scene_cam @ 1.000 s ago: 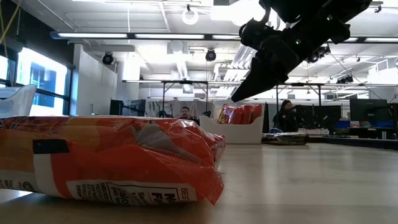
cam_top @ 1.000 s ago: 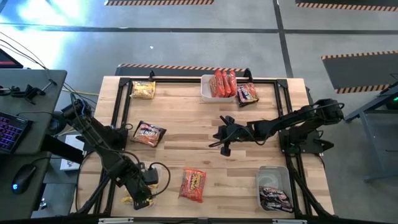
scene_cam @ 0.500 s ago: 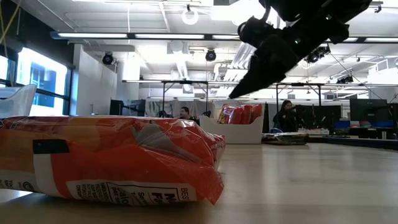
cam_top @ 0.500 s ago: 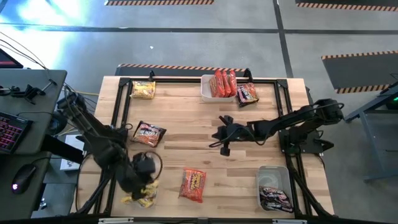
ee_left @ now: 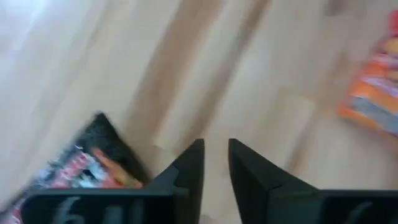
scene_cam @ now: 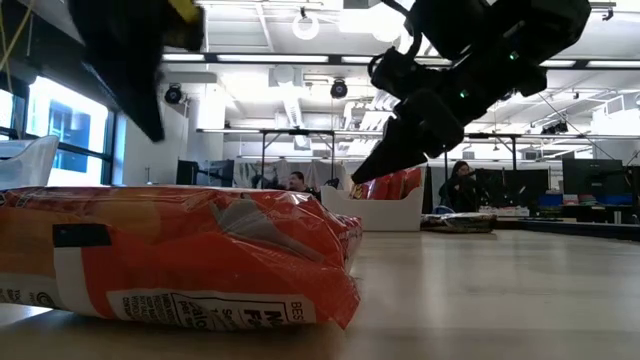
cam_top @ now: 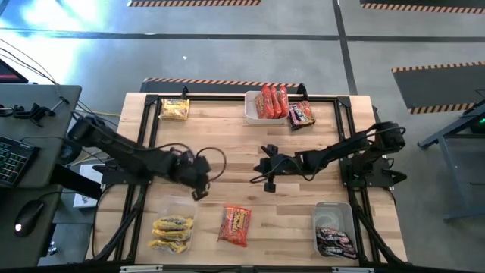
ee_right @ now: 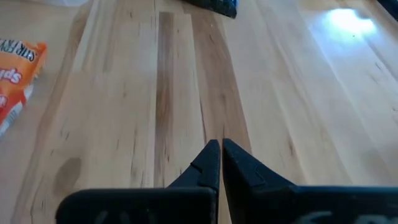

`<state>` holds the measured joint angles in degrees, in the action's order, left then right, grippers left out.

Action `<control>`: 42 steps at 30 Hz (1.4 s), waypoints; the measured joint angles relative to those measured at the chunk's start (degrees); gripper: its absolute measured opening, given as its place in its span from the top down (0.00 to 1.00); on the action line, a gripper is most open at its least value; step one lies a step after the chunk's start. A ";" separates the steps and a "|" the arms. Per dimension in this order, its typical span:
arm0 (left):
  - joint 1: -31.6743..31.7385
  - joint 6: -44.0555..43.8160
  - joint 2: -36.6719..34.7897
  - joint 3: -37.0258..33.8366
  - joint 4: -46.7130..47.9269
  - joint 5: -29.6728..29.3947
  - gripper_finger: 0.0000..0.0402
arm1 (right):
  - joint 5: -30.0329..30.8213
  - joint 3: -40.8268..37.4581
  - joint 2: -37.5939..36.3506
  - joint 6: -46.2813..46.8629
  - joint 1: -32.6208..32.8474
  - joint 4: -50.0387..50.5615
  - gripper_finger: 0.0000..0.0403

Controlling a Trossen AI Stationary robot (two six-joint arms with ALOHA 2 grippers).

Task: Sort Maruchan noodles
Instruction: Put the black noodle pack into the gray bin

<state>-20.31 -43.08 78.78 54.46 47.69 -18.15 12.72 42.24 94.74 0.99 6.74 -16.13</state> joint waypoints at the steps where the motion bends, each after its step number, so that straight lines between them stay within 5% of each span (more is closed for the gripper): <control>1: 1.40 1.60 0.54 -0.30 0.44 -0.02 0.81 | -0.24 0.00 0.00 -0.01 0.00 -0.08 1.00; 11: 11.98 4.86 10.43 -0.46 3.74 -1.01 0.55 | -0.34 0.00 -0.35 -0.17 0.00 0.99 1.00; 24: 19.00 8.81 23.32 -0.22 8.33 -1.55 0.51 | 0.76 0.00 -0.35 0.00 -0.02 3.38 1.00; 29: 19.14 12.77 23.92 -0.29 7.94 -1.08 0.60 | 0.76 0.00 -0.35 0.00 -0.02 3.40 1.00; 37: 17.95 20.66 21.06 -0.64 5.75 0.11 0.97 | 0.72 0.00 -0.35 0.00 -0.02 3.74 1.00; 42: 16.13 22.85 17.17 -0.64 4.87 0.04 0.99 | 0.78 0.00 -0.35 -1.35 -0.02 3.82 1.00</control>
<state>-4.18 -20.24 95.95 53.82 52.57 -18.12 13.50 42.24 94.39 -0.35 6.72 -12.31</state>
